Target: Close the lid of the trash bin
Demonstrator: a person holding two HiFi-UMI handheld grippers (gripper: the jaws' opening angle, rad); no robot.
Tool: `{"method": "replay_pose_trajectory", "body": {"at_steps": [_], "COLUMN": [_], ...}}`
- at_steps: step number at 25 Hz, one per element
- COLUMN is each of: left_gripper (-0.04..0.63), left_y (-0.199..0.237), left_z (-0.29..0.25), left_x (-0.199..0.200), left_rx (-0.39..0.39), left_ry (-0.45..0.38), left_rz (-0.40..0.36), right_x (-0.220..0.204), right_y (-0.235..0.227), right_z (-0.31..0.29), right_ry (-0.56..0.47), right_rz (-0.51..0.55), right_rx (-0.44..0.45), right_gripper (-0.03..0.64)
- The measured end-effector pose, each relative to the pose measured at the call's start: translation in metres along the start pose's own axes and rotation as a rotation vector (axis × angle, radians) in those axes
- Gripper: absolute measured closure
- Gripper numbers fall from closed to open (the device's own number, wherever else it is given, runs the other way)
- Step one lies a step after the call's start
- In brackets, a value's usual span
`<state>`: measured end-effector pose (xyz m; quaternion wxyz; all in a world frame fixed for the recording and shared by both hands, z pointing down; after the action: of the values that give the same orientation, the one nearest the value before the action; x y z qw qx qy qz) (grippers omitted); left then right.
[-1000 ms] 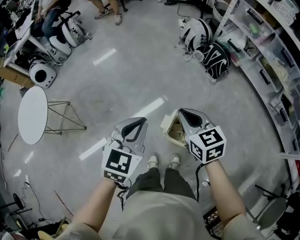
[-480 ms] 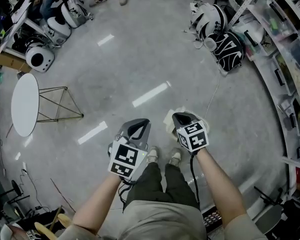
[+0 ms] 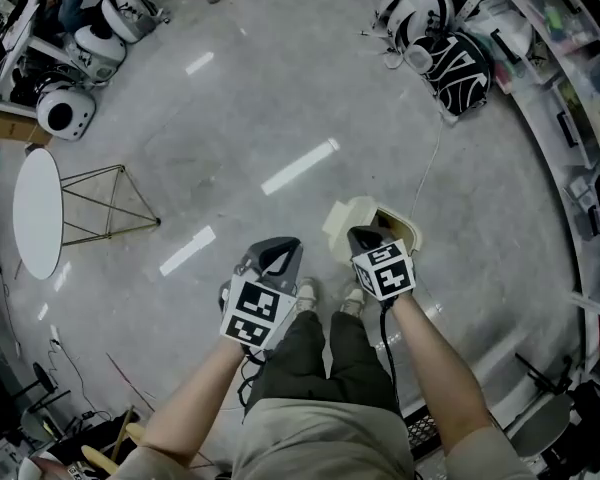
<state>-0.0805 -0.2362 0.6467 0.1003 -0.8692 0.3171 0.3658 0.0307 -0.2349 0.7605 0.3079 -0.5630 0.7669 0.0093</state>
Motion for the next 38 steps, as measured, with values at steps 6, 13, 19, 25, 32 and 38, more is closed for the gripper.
{"method": "replay_pose_trajectory", "body": {"at_steps": [6, 13, 19, 25, 32, 38], "left_gripper": [0.592, 0.592, 0.592, 0.592, 0.593, 0.592], "left_y": [-0.024, -0.057, -0.078, -0.098, -0.101, -0.097], "left_z": [-0.03, -0.086, -0.126, -0.147, -0.147, -0.117], "left_x": [0.001, -0.02, -0.056, -0.081, -0.083, -0.023], "left_rx": [-0.071, -0.157, -0.201, -0.241, -0.231, -0.196], "left_ry": [0.031, 0.095, 0.156, 0.2, 0.199, 0.114], "left_rz": [-0.03, -0.072, -0.092, -0.101, -0.117, -0.138], "right_x": [-0.068, -0.159, -0.21, -0.239, -0.24, -0.167], "right_y": [-0.049, -0.108, -0.145, -0.166, -0.169, -0.151], "right_z": [0.022, 0.015, -0.015, -0.046, -0.046, 0.02], "right_ry": [0.064, 0.101, 0.107, 0.155, 0.141, -0.064], "right_rz": [-0.131, -0.281, -0.376, -0.399, -0.455, -0.496], "right_rx": [-0.102, -0.18, -0.245, -0.246, -0.244, -0.217], "right_gripper": [0.614, 0.614, 0.614, 0.613, 0.614, 0.614]}}
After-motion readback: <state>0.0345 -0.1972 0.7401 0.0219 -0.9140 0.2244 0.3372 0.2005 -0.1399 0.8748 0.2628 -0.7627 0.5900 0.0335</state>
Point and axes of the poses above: the fingertips, and each gripper's own axes: z backward along the fingers, y to its left, x out of its top, the point moved 1 cm from there along z, backward along the fingers, and after that the axes turned 6 degrees about -z, right-handed, at the moved point
